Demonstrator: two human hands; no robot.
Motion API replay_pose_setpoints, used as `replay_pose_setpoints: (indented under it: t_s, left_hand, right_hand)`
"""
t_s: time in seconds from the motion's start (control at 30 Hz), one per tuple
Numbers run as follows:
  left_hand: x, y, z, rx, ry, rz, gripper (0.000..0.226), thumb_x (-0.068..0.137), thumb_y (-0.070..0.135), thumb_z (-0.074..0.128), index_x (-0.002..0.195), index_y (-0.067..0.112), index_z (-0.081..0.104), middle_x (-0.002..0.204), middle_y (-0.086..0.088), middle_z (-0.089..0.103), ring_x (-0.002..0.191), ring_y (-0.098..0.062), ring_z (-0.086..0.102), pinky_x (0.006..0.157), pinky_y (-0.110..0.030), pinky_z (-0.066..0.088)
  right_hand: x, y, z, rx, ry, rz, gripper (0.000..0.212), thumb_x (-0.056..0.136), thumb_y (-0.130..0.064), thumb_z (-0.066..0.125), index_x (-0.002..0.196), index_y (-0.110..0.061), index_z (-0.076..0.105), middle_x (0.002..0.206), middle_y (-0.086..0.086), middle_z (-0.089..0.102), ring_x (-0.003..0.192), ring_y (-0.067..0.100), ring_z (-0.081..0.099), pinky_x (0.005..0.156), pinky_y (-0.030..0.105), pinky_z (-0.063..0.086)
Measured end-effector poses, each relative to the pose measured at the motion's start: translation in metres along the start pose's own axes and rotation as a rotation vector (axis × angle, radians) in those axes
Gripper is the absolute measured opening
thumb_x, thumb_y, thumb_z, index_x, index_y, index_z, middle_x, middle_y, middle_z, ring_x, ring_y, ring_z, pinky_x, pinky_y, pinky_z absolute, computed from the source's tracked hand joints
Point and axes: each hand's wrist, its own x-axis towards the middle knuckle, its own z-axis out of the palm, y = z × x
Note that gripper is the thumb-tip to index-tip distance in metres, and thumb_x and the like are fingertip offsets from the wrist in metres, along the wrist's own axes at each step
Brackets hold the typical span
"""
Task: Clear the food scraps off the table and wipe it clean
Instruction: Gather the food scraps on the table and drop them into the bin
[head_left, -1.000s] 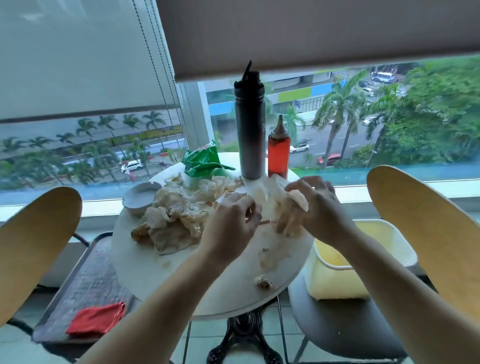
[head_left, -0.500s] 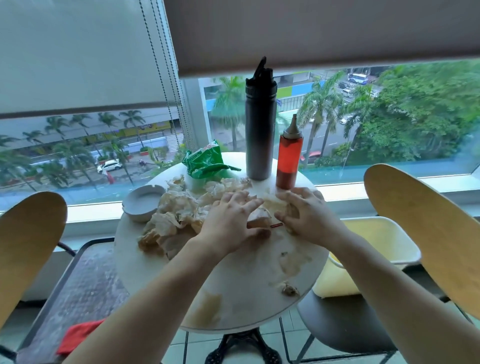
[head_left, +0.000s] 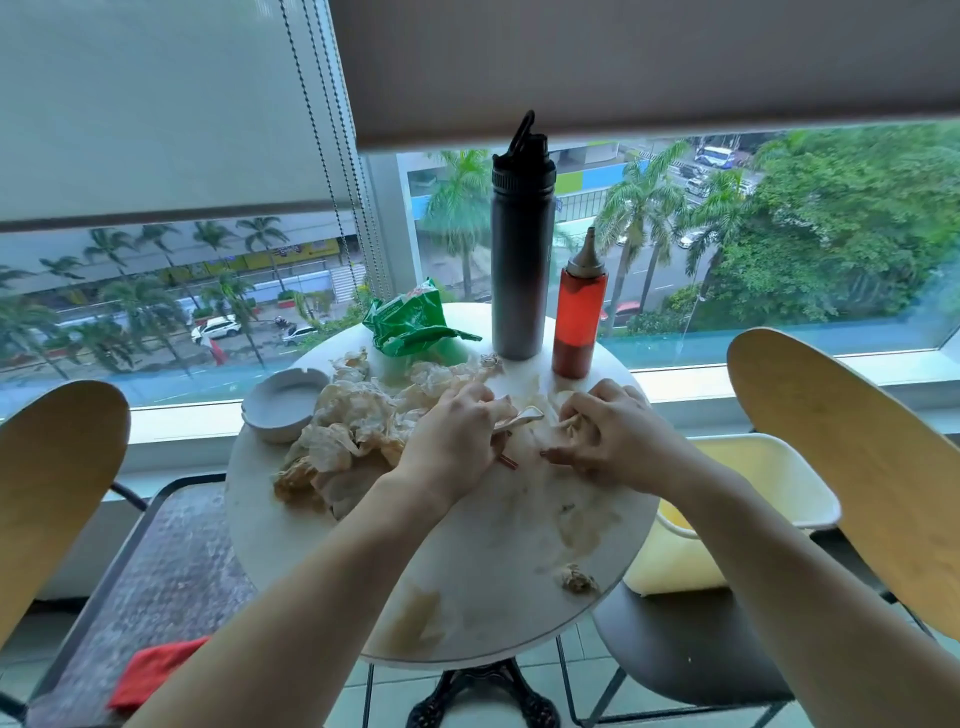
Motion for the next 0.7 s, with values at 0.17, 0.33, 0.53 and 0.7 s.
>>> replay_pose_setpoints:
  t_s: [0.17,0.33,0.53,0.7]
  left_hand:
    - [0.000,0.000,0.006,-0.068,0.063,-0.027,0.037,0.091,0.022,0.066,0.128,0.025,0.062,0.129,-0.004,0.058,0.120,-0.030,0.053,0.091,-0.043,0.053]
    - [-0.003,0.002,0.004,-0.079,0.110,-0.089,0.039,0.089,0.030,0.071,0.117,0.006,0.063,0.138,-0.011,0.043,0.121,-0.034,0.051,0.095,-0.038,0.048]
    - [-0.005,0.001,0.003,0.074,0.136,-0.124,0.045,0.090,0.053,0.062,0.109,0.013,0.069,0.154,-0.016,0.025,0.140,-0.039,0.022,0.112,-0.050,0.038]
    - [-0.007,0.004,-0.001,0.045,0.055,-0.208,0.046,0.091,0.055,0.061,0.121,0.020,0.064,0.148,-0.022,0.038,0.131,-0.041,0.040,0.105,-0.047,0.042]
  right_hand:
    - [-0.001,-0.004,-0.004,-0.044,-0.013,-0.062,0.021,0.092,-0.044,0.063,0.109,-0.032,0.064,0.103,-0.005,0.045,0.107,0.022,0.041,0.090,0.031,0.036]
    - [-0.001,-0.013,-0.005,-0.091,-0.031,-0.093,0.019,0.096,-0.034,0.058,0.109,-0.023,0.064,0.106,-0.002,0.054,0.102,0.021,0.043,0.087,0.031,0.037]
    - [0.001,-0.023,-0.005,-0.237,-0.050,-0.107,0.028,0.098,-0.034,0.053,0.115,-0.014,0.062,0.117,0.007,0.058,0.108,0.026,0.050,0.092,0.033,0.042]
    - [0.005,-0.027,-0.002,-0.353,-0.055,-0.122,0.030,0.095,-0.030,0.054,0.114,-0.008,0.059,0.119,0.013,0.059,0.108,0.030,0.053,0.091,0.035,0.043]
